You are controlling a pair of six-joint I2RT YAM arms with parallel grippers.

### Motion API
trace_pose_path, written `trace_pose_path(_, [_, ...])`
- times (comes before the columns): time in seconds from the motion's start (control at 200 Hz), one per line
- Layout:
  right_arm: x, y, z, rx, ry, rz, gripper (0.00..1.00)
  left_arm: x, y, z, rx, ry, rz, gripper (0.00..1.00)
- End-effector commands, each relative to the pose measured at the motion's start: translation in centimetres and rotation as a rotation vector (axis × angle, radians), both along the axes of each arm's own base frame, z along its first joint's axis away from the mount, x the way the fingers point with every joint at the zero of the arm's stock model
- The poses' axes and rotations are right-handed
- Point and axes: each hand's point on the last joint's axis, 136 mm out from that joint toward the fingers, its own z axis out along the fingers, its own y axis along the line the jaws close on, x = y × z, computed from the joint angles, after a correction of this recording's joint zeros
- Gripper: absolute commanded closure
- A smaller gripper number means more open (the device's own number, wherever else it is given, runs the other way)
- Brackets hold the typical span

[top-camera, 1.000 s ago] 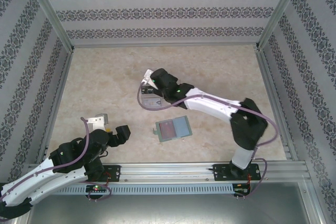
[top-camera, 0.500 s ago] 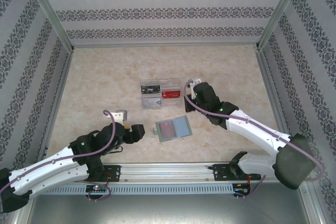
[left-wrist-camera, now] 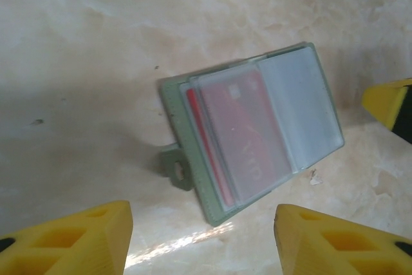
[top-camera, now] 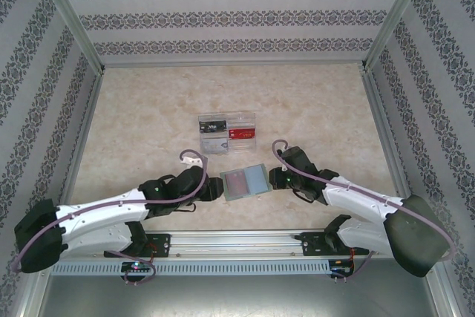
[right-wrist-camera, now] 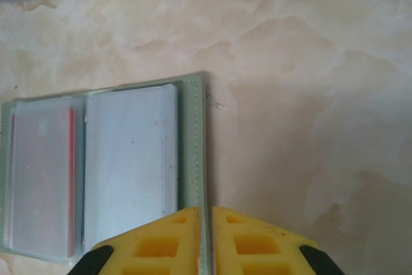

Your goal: Take the credit cards out of the card holder

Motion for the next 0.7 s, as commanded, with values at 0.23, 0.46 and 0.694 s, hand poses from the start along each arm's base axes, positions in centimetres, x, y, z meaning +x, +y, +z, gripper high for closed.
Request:
trace_pose_path(0.23, [-0.1,1.1,-1.6,0.063,0.058,-0.009,0.75,1.1,-4.5,1.2,-0.041,0.003,-0.042,0.42])
trace_pose_path(0.46, [-0.8,2.4,-2.1,0.106,0.095,0.038,0.78,1.4,-5.2,0.5,-0.02,0.022,-0.041,0.46])
trace_pose_path(0.694, [-2.0,4.5,-1.8,0.114,0.084,0.12,0.79,1.6,-5.2,-1.0,0.029,0.057,-0.026,0.5])
